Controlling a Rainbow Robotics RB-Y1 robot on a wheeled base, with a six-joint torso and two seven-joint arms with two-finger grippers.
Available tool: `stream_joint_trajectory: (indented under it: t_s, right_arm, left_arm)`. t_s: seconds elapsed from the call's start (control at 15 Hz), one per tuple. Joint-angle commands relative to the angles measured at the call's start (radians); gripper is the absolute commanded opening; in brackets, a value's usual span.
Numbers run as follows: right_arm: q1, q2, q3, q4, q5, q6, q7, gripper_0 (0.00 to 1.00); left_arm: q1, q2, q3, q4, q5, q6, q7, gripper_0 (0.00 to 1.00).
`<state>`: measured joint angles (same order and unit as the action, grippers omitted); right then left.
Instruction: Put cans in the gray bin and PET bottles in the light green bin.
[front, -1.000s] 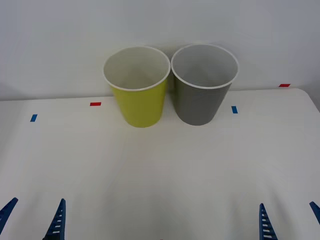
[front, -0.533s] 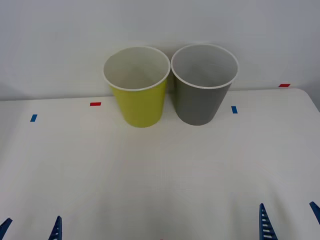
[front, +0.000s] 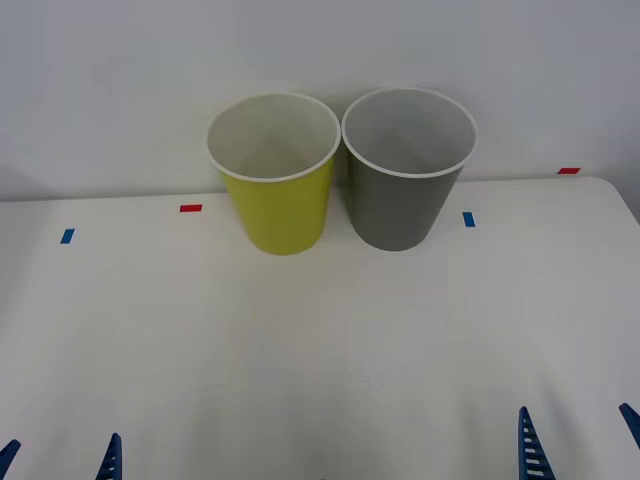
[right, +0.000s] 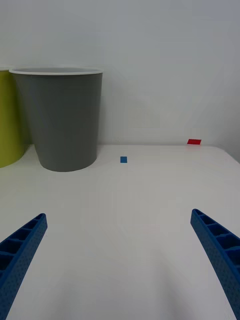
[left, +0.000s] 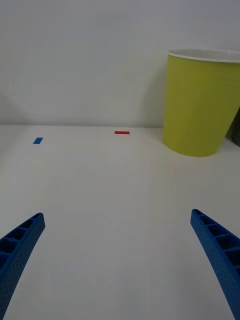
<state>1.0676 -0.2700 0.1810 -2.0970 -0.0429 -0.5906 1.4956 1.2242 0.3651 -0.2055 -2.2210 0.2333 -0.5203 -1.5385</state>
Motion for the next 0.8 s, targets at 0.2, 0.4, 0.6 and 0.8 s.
stream_joint_trajectory:
  t_s: [0.2,0.4,0.6,0.8]
  right_arm:
    - [0.0,0.0,0.0,0.0,0.0,0.0,0.0,1.0]
    - [0.0,0.0,0.0,0.0,0.0,0.0,0.0,1.0]
    - [0.0,0.0,0.0,0.0,0.0,0.0,0.0,1.0]
    - [0.0,0.0,0.0,0.0,0.0,0.0,0.0,1.0]
  left_arm:
    - [0.0,0.0,0.0,0.0,0.0,0.0,0.0,1.0]
    - [0.0,0.0,0.0,0.0,0.0,0.0,0.0,1.0]
    - [0.0,0.0,0.0,0.0,0.0,0.0,0.0,1.0]
    - [0.0,0.0,0.0,0.0,0.0,0.0,0.0,1.0]
